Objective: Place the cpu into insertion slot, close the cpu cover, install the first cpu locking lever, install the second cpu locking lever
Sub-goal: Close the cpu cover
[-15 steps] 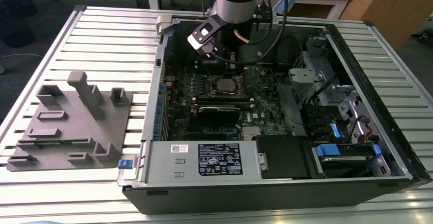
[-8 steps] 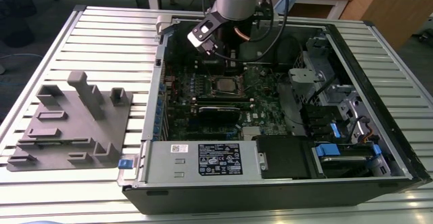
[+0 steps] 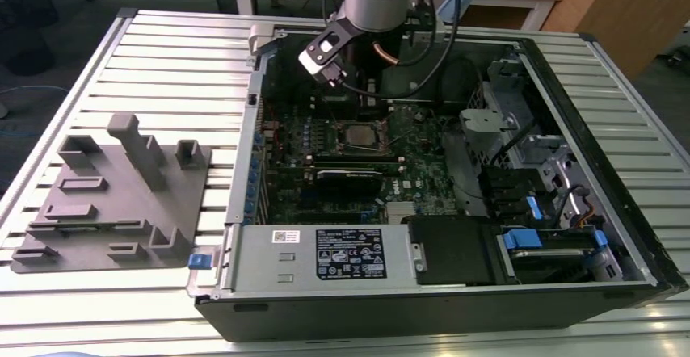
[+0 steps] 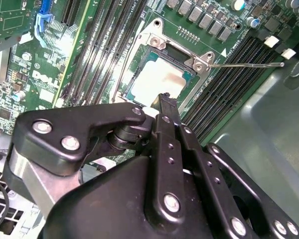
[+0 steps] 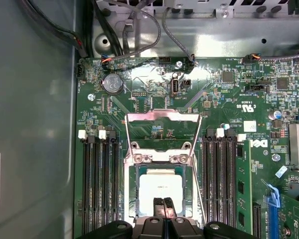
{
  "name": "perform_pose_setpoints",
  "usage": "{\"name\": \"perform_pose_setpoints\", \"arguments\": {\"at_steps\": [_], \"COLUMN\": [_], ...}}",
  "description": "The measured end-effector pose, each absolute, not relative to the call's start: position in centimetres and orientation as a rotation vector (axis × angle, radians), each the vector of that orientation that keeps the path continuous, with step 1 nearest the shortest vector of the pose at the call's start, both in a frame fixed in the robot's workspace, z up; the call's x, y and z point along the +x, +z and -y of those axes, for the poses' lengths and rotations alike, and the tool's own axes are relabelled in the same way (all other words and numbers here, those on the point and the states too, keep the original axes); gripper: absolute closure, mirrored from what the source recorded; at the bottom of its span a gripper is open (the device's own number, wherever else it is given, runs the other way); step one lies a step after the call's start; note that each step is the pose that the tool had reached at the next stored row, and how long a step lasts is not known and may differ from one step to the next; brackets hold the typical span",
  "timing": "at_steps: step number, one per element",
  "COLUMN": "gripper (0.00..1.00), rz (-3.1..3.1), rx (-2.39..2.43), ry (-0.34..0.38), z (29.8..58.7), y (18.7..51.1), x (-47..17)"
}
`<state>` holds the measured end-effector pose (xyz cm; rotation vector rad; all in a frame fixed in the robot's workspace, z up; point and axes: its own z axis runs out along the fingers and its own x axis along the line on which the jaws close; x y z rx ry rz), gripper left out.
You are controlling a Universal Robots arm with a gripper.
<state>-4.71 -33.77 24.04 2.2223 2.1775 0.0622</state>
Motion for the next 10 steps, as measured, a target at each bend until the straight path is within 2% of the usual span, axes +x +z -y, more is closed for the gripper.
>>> {"name": "perform_pose_setpoints", "arguments": {"at_steps": [10], "gripper": [0.89], "rz": [-2.178], "rx": [2.222], "ry": [0.063], "z": [33.8], "y": [25.2], "x": [-4.7]}}
